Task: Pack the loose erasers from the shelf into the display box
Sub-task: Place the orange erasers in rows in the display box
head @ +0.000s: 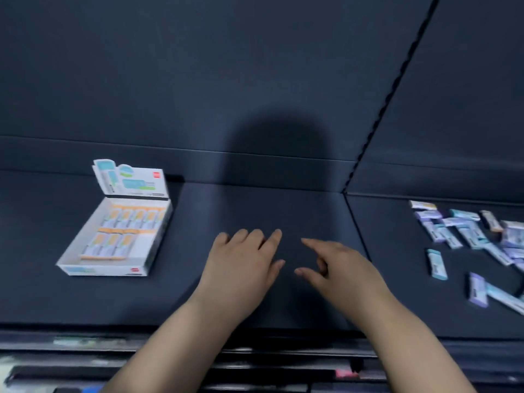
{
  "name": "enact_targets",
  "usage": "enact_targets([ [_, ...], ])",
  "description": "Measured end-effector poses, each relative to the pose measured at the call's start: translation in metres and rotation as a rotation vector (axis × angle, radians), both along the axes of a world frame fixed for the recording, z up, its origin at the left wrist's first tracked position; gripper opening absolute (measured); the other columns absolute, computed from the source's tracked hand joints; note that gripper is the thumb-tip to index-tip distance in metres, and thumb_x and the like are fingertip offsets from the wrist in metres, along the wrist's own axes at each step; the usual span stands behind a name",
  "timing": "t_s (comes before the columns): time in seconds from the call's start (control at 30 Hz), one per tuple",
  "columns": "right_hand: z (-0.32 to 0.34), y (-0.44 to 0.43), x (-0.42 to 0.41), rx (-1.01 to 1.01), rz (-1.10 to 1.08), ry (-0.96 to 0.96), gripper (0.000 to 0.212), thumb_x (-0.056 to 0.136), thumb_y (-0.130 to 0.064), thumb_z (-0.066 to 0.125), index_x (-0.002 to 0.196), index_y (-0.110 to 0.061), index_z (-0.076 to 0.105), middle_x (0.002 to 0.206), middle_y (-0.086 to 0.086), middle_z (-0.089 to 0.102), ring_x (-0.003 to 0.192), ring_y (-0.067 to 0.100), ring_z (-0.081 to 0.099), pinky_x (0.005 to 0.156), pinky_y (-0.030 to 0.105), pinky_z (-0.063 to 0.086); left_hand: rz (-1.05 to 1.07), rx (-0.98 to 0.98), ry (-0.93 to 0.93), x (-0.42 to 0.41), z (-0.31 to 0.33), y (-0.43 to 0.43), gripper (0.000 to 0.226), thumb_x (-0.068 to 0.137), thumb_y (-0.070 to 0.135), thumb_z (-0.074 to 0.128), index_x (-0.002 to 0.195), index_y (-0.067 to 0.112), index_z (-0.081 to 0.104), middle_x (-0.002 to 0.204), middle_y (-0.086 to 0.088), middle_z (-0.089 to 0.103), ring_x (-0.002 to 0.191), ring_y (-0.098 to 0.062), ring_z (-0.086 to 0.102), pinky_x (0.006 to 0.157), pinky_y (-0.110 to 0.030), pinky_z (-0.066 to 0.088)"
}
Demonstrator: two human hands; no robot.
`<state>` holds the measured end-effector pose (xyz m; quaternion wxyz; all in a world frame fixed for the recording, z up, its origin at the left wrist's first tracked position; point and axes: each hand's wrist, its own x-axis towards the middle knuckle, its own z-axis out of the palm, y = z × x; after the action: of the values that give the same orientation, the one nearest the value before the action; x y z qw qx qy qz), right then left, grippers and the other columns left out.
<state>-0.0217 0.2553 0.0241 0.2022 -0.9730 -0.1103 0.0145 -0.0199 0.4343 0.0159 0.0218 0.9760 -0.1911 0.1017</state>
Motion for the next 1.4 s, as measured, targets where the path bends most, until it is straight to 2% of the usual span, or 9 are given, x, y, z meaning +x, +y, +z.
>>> enact_targets([
  [0.1,-0.001,-0.029,-0.006,-0.021,0.012,0.006,0.06,0.089,-0.054,0.048,0.143,-0.035,0.029,0.082,-0.021,0.036,0.089,0.002,0.038,0.074,0.017,0.031,0.028,0.052,-0.001,-0.011,-0.001,-0.032,0.059,0.096,0.049,0.019,0.149,0.024,0.015,0.123,0.002,0.051,0.111,-0.02,0.049,0.089,-0.035,0.034],
  [0.2,-0.003,-0.048,-0.013,-0.012,-0.013,0.008,0.062,0.089,-0.056,0.046,0.144,-0.033,0.029,0.115,-0.007,0.053,0.107,0.009,0.047,0.077,0.016,0.03,0.026,0.073,0.019,-0.02,-0.001,-0.054,0.06,0.097,0.05,0.016,0.149,0.024,0.003,0.127,0.002,0.046,0.115,-0.019,0.044,0.092,-0.034,0.031],
  [0.27,-0.003,-0.055,-0.017,-0.014,-0.028,0.003,0.062,0.088,-0.057,0.045,0.144,-0.034,0.029,0.123,-0.005,0.052,0.112,0.009,0.047,0.077,0.017,0.03,0.045,0.08,0.082,-0.021,-0.001,-0.06,0.059,0.097,0.05,0.018,0.149,0.024,0.01,0.122,0.002,0.049,0.111,-0.02,0.047,0.088,-0.035,0.033],
  [0.37,-0.004,-0.065,-0.023,-0.007,-0.075,-0.006,0.062,0.088,-0.057,0.044,0.143,-0.034,0.029,0.123,-0.005,0.051,0.114,0.01,0.046,0.081,0.021,0.037,0.004,0.05,0.073,-0.019,-0.001,-0.067,0.059,0.09,0.049,0.024,0.137,0.02,0.045,0.094,0.001,0.063,0.082,-0.02,0.059,0.07,-0.036,0.043],
  [0.53,0.003,-0.08,-0.038,-0.015,-0.186,-0.039,0.061,0.088,-0.059,0.044,0.143,-0.036,0.029,0.122,-0.008,0.052,0.115,0.009,0.047,0.085,0.021,0.039,-0.084,0.039,0.087,-0.016,0.009,-0.082,0.061,0.094,0.053,0.013,0.149,0.025,0.014,0.127,0.002,0.048,0.114,-0.021,0.047,0.092,-0.037,0.033],
  [0.67,0.007,-0.103,-0.05,0.013,-0.274,-0.085,0.06,0.087,-0.058,0.045,0.141,-0.035,0.033,0.116,-0.01,0.053,0.112,0.008,0.049,0.084,0.021,0.04,-0.103,0.061,0.088,-0.011,0.009,-0.107,0.059,0.095,0.051,0.014,0.147,0.024,0.02,0.123,0.002,0.051,0.11,-0.022,0.049,0.091,-0.04,0.035],
  [0.83,0.0,-0.14,-0.068,0.025,-0.35,-0.114,0.059,0.087,-0.056,0.047,0.141,-0.034,0.035,0.114,-0.009,0.053,0.11,0.01,0.051,0.079,0.022,0.039,-0.197,-0.003,-0.015,-0.014,-0.011,-0.146,0.055,0.087,0.047,0.03,0.119,0.017,0.063,0.083,0.001,0.064,0.07,-0.021,0.061,0.061,-0.038,0.047],
  [1.17,0.005,-0.274,-0.073,0.0,-0.322,-0.102,0.059,0.087,-0.058,0.046,0.14,-0.038,0.033,0.102,-0.011,0.046,0.104,0.009,0.051,0.076,0.021,0.041,-0.153,-0.101,-0.083,-0.027,-0.013,-0.277,0.055,0.086,0.047,0.031,0.118,0.017,0.064,0.084,0.001,0.064,0.069,-0.021,0.061,0.059,-0.037,0.047],
  [1.4,0.003,-0.366,-0.075,-0.069,-0.259,0.003,0.059,0.09,-0.056,0.044,0.143,-0.037,0.029,0.126,-0.009,0.049,0.116,0.009,0.046,0.086,0.022,0.039,-0.058,-0.131,-0.028,-0.046,-0.024,-0.36,0.056,0.086,0.048,0.029,0.122,0.02,0.061,0.089,0.003,0.062,0.076,-0.02,0.062,0.062,-0.035,0.045],
])
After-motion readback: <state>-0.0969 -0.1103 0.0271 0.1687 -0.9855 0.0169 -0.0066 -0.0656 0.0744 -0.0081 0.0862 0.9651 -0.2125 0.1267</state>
